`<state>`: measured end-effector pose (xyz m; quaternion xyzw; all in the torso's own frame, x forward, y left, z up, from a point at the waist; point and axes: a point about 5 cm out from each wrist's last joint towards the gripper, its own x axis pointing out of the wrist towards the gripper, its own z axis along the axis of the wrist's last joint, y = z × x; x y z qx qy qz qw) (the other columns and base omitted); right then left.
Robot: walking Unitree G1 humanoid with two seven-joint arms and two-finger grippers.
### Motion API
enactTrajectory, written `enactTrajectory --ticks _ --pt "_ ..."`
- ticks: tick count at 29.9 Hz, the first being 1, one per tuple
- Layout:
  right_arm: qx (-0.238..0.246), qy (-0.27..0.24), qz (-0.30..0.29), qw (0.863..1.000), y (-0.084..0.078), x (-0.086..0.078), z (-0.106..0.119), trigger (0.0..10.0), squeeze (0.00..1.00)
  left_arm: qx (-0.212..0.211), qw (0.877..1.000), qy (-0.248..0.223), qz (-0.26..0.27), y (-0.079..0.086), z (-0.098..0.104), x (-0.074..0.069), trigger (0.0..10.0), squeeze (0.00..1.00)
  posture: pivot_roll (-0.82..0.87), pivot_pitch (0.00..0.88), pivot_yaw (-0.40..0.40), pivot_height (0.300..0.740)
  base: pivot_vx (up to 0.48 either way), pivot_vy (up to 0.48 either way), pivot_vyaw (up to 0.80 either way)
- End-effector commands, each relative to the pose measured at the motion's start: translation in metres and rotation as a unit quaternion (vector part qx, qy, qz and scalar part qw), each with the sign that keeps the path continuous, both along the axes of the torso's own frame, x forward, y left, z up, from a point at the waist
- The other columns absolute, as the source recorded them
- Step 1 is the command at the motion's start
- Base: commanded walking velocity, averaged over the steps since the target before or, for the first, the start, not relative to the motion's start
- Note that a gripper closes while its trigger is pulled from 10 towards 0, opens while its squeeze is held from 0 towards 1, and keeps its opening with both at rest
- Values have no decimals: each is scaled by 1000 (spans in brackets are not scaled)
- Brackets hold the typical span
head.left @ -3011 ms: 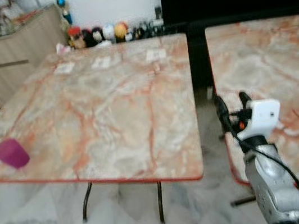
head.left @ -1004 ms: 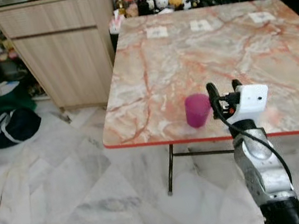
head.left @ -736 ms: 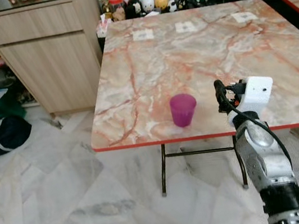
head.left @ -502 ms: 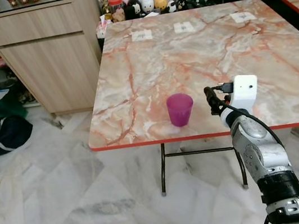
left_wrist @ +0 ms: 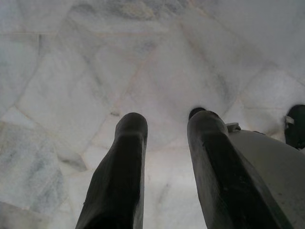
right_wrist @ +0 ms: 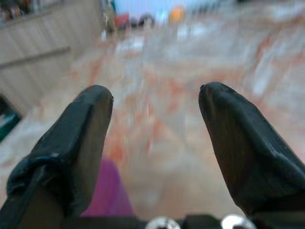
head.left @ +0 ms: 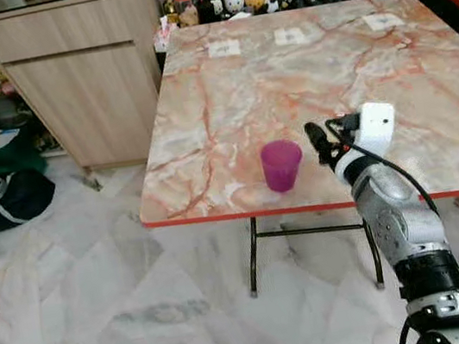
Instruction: Setting the table
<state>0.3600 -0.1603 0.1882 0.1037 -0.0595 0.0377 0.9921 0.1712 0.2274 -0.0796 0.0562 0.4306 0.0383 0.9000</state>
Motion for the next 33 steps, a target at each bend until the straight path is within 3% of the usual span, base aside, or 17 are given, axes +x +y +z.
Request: enactTrajectory --ticks 1,3,5,8,11,23,33 --pt "-18 -51 -11 998 0 -6 13 10000 0 0 1000 10 6 1 -3 -8 10000 0 -50 77 18 740 0 0 0" --pt "-64 -125 -25 990 0 -20 26 10000 0 -5 1000 9 4 0 -4 -8 10000 0 -49 68 16 740 0 0 0" --pt "-66 -126 -28 989 0 -25 22 10000 0 -5 1000 9 4 -1 -4 -8 10000 0 -47 63 14 740 0 0 0" --pt "-31 -104 -36 993 -1 -34 4 10000 0 -6 1000 9 3 -3 -4 -8 10000 0 -47 31 13 740 0 0 0" --pt "-42 -89 -33 995 5 -39 -8 10000 0 -8 1000 6 -6 -5 -3 -3 10000 0 -52 0 16 740 0 0 0" --pt "-33 -96 -41 994 9 -39 -7 10000 0 -7 1000 -8 -2 -3 3 9 10000 0 -50 0 27 740 0 0 0" --pt "-20 -96 -19 995 26 -40 -8 10000 0 -2 1000 -5 -5 1 4 9 10000 0 -32 0 42 740 76 0 0"
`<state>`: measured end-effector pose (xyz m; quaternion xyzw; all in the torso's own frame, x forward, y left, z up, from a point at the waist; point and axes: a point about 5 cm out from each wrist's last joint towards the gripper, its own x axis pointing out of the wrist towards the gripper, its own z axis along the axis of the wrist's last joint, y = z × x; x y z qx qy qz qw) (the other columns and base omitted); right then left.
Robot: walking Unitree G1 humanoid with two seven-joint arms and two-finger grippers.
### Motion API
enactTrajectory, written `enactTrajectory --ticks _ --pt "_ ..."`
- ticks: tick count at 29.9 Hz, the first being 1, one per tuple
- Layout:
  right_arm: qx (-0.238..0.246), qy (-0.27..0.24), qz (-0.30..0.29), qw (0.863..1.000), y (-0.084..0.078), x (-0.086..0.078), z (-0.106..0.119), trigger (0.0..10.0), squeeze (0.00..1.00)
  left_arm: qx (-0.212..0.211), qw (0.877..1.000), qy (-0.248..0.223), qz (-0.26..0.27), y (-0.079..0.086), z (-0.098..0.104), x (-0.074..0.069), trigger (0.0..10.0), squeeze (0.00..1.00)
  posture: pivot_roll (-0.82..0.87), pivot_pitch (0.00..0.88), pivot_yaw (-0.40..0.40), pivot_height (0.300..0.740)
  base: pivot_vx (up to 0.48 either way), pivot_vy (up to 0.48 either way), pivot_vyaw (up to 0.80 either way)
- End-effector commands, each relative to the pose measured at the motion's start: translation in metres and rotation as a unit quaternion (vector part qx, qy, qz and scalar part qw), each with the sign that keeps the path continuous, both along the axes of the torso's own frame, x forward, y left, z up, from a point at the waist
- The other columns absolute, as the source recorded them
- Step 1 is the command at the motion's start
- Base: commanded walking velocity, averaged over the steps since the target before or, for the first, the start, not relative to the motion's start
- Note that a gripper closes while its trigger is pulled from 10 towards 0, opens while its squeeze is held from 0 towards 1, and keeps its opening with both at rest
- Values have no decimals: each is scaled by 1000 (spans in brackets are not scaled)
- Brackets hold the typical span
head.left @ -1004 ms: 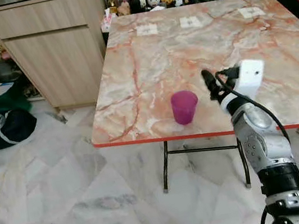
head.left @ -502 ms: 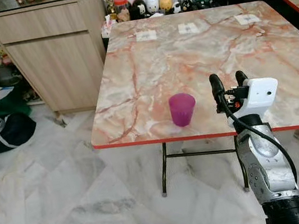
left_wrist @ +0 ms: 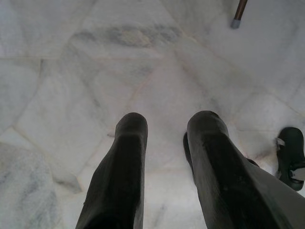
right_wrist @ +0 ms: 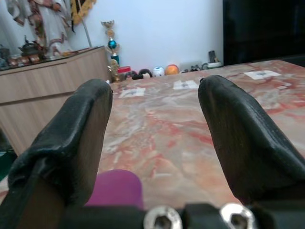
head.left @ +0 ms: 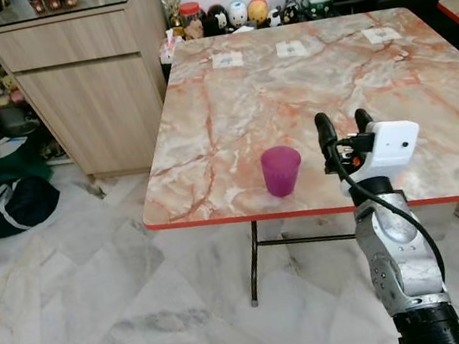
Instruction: Setting the table
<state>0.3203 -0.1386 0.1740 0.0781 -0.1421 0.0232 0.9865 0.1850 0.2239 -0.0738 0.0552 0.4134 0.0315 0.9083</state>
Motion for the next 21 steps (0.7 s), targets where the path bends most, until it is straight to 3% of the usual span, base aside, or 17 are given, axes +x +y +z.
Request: enactTrajectory --ticks 1,21 --pt "1 -15 7 1000 5 -1 6 10000 0 2 1000 13 2 4 -2 -5 10000 0 -32 0 42 740 0 0 0" --pt "-3 -9 17 1000 9 -4 4 10000 0 10 1000 15 -5 9 -2 -8 10000 0 -35 14 49 740 255 0 0"
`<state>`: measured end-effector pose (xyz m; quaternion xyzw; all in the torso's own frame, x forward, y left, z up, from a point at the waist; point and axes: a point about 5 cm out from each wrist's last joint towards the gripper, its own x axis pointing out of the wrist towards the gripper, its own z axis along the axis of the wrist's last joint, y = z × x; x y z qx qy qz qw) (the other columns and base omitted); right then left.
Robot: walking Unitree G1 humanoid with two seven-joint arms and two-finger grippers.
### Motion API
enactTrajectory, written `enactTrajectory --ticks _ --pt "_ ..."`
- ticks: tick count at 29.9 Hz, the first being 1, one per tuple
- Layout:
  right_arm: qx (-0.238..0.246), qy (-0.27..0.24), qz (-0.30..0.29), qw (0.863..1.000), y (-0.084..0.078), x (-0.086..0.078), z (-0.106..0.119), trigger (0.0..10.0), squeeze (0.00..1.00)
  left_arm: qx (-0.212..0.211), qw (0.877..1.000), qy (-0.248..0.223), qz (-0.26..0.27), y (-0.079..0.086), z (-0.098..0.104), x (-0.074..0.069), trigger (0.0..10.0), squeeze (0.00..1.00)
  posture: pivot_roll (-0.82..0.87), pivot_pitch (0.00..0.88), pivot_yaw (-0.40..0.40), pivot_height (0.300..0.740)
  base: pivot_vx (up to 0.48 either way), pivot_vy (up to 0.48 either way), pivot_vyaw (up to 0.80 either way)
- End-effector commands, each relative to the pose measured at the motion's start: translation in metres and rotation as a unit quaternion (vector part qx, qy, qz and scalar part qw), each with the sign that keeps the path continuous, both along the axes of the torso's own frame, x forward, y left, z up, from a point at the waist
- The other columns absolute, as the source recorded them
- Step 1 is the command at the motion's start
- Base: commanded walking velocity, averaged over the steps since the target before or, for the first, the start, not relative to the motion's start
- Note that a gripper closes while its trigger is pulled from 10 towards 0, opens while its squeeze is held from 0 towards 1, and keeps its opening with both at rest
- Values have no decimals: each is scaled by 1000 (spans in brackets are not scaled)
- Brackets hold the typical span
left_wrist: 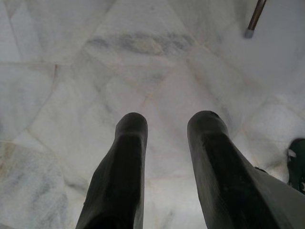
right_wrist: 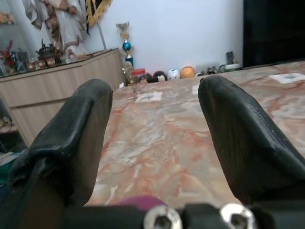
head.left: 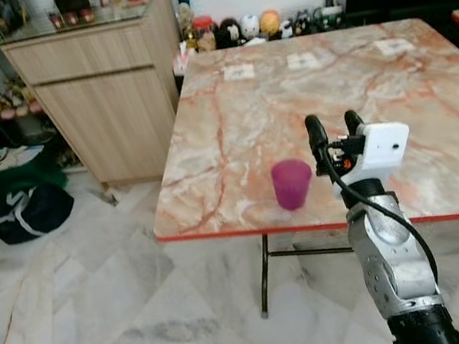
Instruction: Setting the table
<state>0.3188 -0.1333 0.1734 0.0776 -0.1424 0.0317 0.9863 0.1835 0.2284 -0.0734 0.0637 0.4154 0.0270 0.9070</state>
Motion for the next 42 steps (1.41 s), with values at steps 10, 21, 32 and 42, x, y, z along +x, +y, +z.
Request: enactTrajectory --ticks 10,21,32,42 --pt "-3 -5 15 1000 4 -6 4 10000 0 2 1000 16 -1 -1 -6 -13 10000 0 -36 38 40 740 0 0 0" --pt "0 73 -30 997 -5 -14 -4 10000 0 2 1000 26 -2 -2 -10 -20 10000 0 -45 55 27 740 0 0 0" --pt "131 220 -33 966 -9 -17 -10 10000 0 2 1000 31 2 0 -11 -26 10000 0 -36 36 13 740 0 0 0" --pt "148 255 0 956 -20 -12 -6 10000 0 0 1000 27 4 0 -10 -23 10000 0 -38 50 7 740 0 0 0"
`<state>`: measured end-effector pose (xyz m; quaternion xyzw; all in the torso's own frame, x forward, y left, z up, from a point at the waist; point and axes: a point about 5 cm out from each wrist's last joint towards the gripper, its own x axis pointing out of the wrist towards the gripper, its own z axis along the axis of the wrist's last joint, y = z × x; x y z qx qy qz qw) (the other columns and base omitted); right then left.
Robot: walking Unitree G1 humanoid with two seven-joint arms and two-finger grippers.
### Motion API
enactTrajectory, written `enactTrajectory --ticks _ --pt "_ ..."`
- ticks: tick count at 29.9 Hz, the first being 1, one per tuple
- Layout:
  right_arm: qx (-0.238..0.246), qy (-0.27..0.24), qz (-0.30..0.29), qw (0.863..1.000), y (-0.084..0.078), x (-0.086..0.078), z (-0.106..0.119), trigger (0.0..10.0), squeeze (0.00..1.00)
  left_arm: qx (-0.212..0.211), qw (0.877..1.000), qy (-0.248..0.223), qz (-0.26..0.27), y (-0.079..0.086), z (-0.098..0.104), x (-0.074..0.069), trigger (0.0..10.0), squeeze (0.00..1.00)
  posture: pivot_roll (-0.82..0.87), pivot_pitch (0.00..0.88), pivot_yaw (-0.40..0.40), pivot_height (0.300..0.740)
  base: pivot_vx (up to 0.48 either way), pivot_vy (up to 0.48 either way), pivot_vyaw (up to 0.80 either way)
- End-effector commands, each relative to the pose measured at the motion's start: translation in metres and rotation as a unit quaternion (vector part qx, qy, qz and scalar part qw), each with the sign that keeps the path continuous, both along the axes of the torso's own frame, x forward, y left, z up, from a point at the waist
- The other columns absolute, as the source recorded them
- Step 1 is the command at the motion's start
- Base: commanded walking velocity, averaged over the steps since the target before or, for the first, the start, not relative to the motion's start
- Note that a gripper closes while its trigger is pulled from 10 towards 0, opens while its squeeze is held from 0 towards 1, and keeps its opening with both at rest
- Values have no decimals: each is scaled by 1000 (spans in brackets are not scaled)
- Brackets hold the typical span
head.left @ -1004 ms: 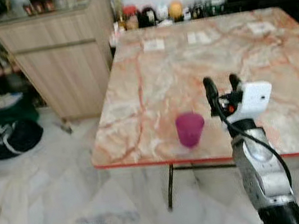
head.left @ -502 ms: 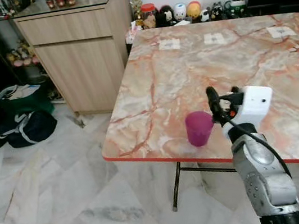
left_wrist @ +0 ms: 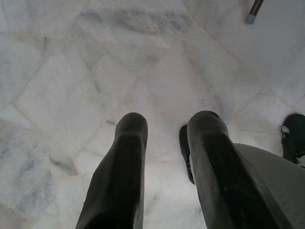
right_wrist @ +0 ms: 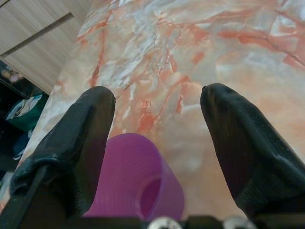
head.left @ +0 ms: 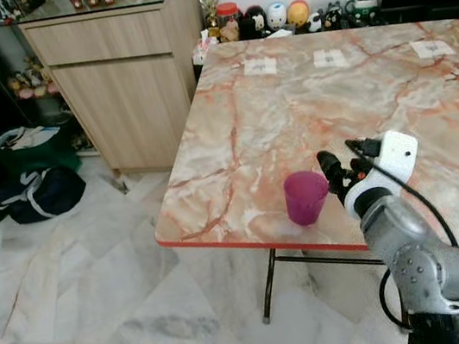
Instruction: Setting the table
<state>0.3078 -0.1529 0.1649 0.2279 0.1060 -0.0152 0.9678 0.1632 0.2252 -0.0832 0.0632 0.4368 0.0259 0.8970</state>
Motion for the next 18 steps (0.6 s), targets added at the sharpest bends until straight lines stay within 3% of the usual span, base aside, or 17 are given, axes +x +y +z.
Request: enactTrajectory --ticks 1,11,12,13,14,15,17,18 --pt "-1 5 6 1000 -1 -1 3 10000 0 1 1000 4 3 3 -1 -3 10000 0 -38 50 7 740 0 0 0" --pt "15 45 40 998 3 -7 -7 9686 0 3 1000 6 -2 -1 -2 -5 10000 0 -35 57 3 740 0 0 0" --pt "14 48 42 998 3 -7 -7 3373 0 3 1000 7 -2 -1 -2 -5 10000 0 -35 57 3 740 0 0 0" --pt "14 48 42 998 3 -7 -7 3373 0 3 1000 7 -2 -1 -2 -5 10000 0 -35 57 3 740 0 0 0" --pt "14 52 45 998 4 -8 -9 0 0 3 1000 7 -2 -1 -3 -6 10000 0 -34 59 3 740 0 0 0" --pt "13 54 46 997 4 -8 -9 0 0 2 1000 7 -2 -1 -3 -6 10000 0 -34 59 4 740 0 0 0" --pt "5 61 45 997 3 -8 -11 10000 0 2 1000 8 -2 -1 -3 -7 10000 0 -34 60 4 740 0 0 0" --pt "4 63 44 997 3 -9 -12 10000 0 1 1000 8 -1 -1 -3 -7 10000 0 -34 60 4 740 0 0 0"
